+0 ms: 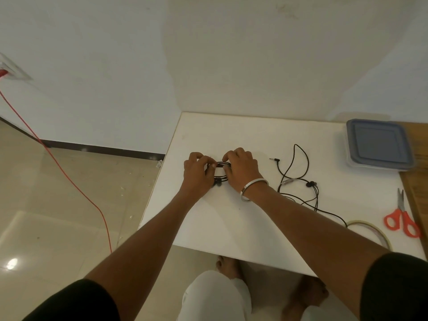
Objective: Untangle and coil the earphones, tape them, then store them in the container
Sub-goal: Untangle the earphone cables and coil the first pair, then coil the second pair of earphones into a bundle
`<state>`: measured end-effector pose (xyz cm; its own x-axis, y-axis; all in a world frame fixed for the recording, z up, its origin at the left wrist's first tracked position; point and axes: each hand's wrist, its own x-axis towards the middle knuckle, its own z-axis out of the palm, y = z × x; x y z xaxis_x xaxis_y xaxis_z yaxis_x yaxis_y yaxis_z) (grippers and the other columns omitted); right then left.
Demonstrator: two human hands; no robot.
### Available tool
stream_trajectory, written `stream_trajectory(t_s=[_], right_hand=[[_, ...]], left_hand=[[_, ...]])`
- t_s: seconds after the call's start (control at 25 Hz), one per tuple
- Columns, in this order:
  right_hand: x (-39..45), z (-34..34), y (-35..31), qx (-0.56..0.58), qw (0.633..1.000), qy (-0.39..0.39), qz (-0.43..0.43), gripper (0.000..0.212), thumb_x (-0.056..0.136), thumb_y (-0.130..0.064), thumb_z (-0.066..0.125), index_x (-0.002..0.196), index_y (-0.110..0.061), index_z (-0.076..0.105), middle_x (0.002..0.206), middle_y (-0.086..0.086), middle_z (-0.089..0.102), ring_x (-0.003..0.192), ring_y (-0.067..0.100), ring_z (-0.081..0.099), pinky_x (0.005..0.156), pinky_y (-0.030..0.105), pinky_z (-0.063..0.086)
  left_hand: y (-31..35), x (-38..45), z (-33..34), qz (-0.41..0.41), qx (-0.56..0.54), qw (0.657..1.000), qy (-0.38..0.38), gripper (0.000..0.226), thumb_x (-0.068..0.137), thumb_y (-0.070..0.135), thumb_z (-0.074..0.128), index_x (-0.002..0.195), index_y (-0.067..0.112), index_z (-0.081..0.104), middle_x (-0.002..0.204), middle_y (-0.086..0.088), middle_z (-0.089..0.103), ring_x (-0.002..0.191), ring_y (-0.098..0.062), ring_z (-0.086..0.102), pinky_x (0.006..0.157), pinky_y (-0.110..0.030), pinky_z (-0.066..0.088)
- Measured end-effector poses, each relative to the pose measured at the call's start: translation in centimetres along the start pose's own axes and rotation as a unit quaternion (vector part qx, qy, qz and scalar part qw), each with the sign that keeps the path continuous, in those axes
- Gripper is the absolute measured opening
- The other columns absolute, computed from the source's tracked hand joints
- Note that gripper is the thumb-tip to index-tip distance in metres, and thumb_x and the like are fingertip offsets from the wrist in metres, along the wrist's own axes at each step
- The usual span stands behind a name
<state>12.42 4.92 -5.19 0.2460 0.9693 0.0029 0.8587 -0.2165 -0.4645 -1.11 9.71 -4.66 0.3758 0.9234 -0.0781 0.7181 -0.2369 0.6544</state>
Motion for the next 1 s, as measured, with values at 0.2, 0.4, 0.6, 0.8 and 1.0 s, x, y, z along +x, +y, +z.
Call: stream_trajectory(t_s=[0.2, 0.4, 0.6, 0.8, 1.0], right_hand=[[0.2, -0.3, 0.0, 0.023, 1.000, -0.002, 0.004, 0.024, 0.095, -0.016, 0.040, 0.114, -0.019, 0.055, 0.119, 0.005, 0.050, 0.111, 0.025, 0.045, 0.088, 0.038, 0.038], [0.4, -1.7, 0.3, 0.077, 0.997, 0.009, 0.012, 0.031, 0.090, -0.002, 0.040, 0.114, -0.016, 0.055, 0.120, 0.006, 0.051, 0.110, 0.025, 0.047, 0.090, 0.039, 0.041], [0.1, -4.1, 2.1, 0.024, 0.999, -0.015, -0.021, 0.034, 0.085, 0.002, 0.046, 0.110, -0.018, 0.057, 0.115, 0.003, 0.052, 0.107, 0.022, 0.048, 0.090, 0.034, 0.034], [-1.4, -6.6, 4.8, -0.095, 0.993, -0.016, -0.066, 0.038, 0.082, 0.000, 0.051, 0.115, -0.019, 0.055, 0.120, 0.001, 0.049, 0.114, 0.021, 0.045, 0.097, 0.031, 0.029], [-3.3, -8.9, 8.5, -0.111, 0.993, 0.013, -0.045, 0.037, 0.081, 0.000, 0.054, 0.115, -0.017, 0.056, 0.119, 0.003, 0.050, 0.114, 0.022, 0.045, 0.099, 0.031, 0.030]], left_hand=[[-0.1, -0.1, 0.1, 0.012, -0.005, 1.000, 0.001, 0.026, 0.094, 0.007, 0.048, 0.108, 0.019, 0.067, 0.127, -0.004, 0.046, 0.122, -0.026, 0.039, 0.101, -0.036, 0.036], [-0.2, -0.1, -0.2, 0.015, 0.008, 1.000, 0.024, 0.027, 0.094, 0.008, 0.049, 0.108, 0.025, 0.064, 0.128, -0.002, 0.045, 0.124, -0.024, 0.038, 0.094, -0.031, 0.027], [1.4, -0.5, 0.0, 0.034, 0.060, 0.996, 0.050, 0.028, 0.092, 0.007, 0.050, 0.112, 0.019, 0.064, 0.130, -0.004, 0.047, 0.123, -0.026, 0.043, 0.095, -0.032, 0.032], [4.7, -1.2, 1.6, 0.119, 0.132, 0.984, 0.020, 0.038, 0.095, 0.018, 0.051, 0.132, 0.014, 0.054, 0.147, -0.007, 0.043, 0.139, -0.025, 0.033, 0.114, -0.038, 0.026], [7.9, -2.1, 3.9, 0.183, 0.164, 0.969, -0.021, 0.042, 0.096, 0.019, 0.050, 0.138, 0.010, 0.049, 0.149, -0.010, 0.041, 0.141, -0.026, 0.032, 0.116, -0.037, 0.023]])
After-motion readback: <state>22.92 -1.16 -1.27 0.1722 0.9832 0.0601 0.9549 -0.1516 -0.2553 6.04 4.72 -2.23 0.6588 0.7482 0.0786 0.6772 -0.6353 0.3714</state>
